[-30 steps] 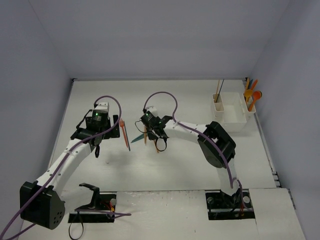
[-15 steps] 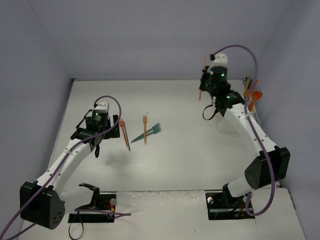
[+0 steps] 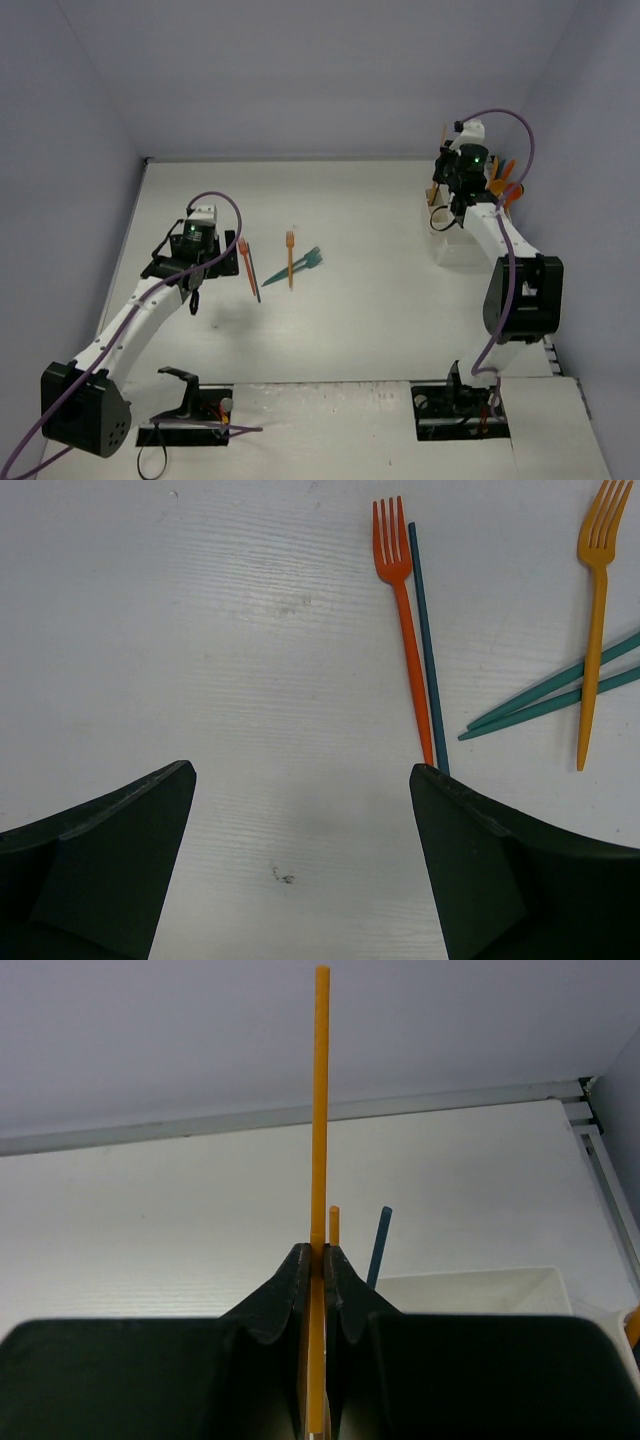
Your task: Sort the eating utensils into containers
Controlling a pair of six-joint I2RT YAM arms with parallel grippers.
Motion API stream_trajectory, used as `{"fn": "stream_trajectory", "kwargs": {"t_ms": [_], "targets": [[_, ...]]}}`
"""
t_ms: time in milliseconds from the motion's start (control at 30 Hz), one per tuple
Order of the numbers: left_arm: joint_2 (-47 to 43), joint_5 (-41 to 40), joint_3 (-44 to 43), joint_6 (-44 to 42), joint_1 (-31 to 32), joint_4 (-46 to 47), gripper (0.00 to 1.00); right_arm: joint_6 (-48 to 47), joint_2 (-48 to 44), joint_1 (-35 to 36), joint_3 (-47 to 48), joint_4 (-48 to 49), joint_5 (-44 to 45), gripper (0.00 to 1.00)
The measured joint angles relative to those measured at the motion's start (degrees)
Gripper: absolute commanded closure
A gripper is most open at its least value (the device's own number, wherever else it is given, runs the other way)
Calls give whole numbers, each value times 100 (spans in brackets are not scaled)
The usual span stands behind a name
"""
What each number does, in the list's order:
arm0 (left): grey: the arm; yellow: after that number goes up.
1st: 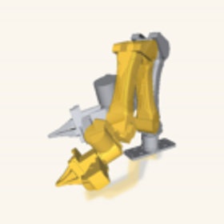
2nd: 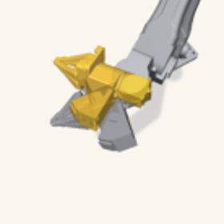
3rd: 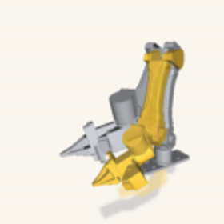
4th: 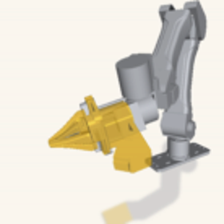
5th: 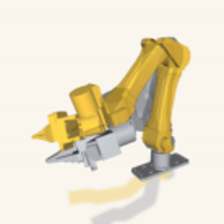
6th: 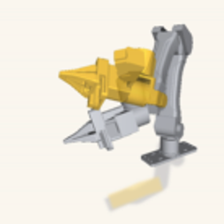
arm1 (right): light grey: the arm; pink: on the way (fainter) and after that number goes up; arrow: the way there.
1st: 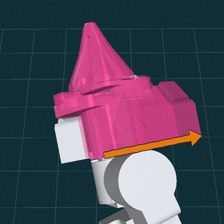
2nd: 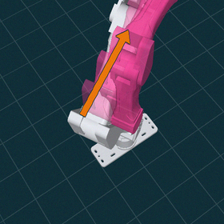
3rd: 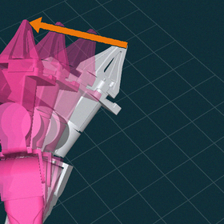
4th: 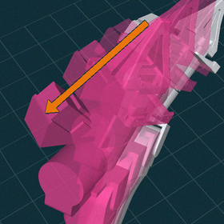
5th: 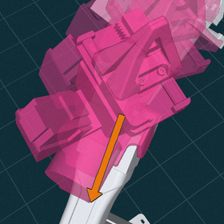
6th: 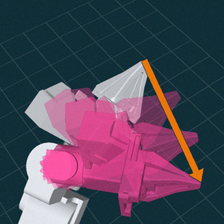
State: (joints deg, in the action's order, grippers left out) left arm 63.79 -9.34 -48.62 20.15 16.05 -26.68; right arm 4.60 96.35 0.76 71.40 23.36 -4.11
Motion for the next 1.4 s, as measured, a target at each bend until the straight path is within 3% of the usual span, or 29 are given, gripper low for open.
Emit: {"fn": "stream_trajectory", "kwargs": {"t_ms": [267, 567, 900, 1167, 1400], "targets": [[-140, -94, 0, -3, 0, 59, 13, -29, 331, -40, -234, 661, -23, 97], [-156, -99, 0, -3, 0, 83, 13, -21, 250, -40, -944, 983, 10, 69], [-173, 178, 0, 606, 68, -150, 15, -39, -1694, 39, -1183, 311, 22, 61], [158, 45, -372, 1618, 933, -559, 25, 190, -3499, 207, -1280, -648, -94, 58], [1248, -203, -833, 2421, 1437, -687, 52, 595, -4510, 401, -1840, -1521, -253, 57]]}}
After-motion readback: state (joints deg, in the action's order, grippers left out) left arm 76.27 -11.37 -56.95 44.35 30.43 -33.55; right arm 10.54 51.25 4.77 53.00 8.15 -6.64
